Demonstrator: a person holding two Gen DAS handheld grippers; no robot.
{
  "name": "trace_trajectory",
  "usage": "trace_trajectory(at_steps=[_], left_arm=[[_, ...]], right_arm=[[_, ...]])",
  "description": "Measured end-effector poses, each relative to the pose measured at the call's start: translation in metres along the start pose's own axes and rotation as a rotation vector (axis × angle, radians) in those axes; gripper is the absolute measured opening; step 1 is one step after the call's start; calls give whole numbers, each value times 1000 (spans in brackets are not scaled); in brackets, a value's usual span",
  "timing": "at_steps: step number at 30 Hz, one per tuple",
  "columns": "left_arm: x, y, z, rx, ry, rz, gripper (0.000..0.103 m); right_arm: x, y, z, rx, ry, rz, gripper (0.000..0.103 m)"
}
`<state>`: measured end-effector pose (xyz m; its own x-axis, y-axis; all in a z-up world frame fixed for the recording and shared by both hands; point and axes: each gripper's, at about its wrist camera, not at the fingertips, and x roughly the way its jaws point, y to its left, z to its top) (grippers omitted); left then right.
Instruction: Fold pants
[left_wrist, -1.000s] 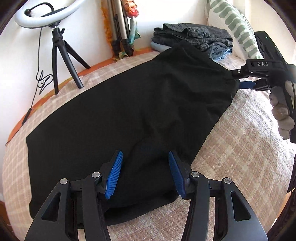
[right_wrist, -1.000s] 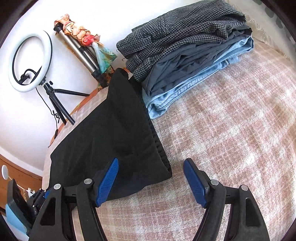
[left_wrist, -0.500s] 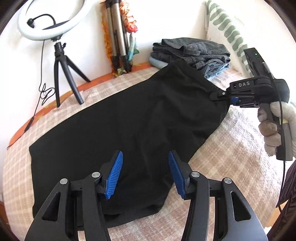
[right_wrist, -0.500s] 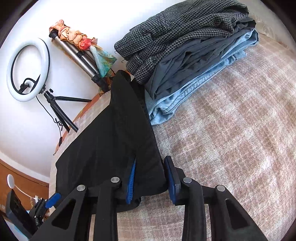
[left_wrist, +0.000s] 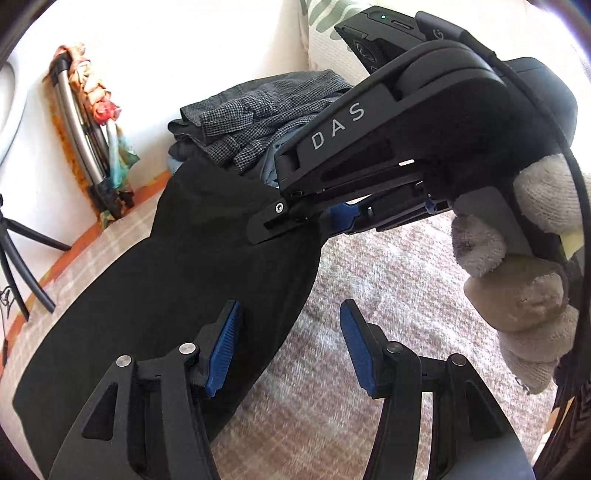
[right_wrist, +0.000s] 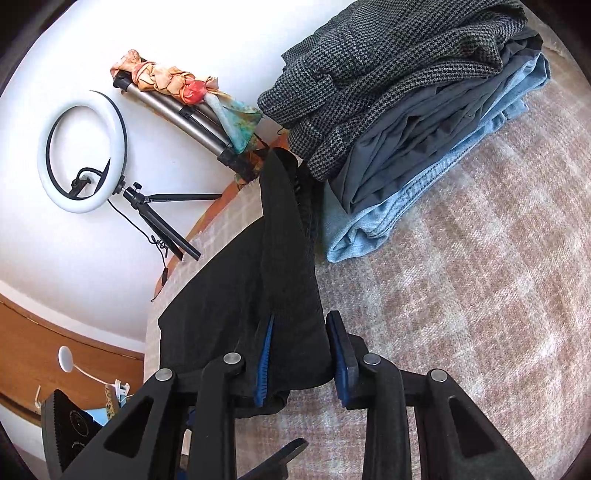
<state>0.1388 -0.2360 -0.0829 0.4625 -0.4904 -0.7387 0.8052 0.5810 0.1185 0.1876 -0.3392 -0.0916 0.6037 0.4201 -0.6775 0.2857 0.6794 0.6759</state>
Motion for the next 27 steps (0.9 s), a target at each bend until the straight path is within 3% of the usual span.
trace_trajectory(at_steps=[3,5,7,9,12,16,27], left_arm=[[17,3,5,0,20,44,52],[24,13,7,-47,31,25,20],[27,26,7,-117,20,-8,10],[22,38,7,-181,-11,-49,8],[10,50,7,-246,-65,-62,7],[2,54,9,-266,-94,-72,7],[-6,39,10,-193,-107,-75,7]], right_arm=[[2,-3,3,0,31,32,29],[-2,-5,5,-15,34,38,33],[-7,-8,9,-19,25,32,46],[-12,-14,16,-6,6,36,50],[-9,-19,29,16,-3,15,68],[9,-17,43,23,59,53,76],[48,-21,61,112,76,165,75]])
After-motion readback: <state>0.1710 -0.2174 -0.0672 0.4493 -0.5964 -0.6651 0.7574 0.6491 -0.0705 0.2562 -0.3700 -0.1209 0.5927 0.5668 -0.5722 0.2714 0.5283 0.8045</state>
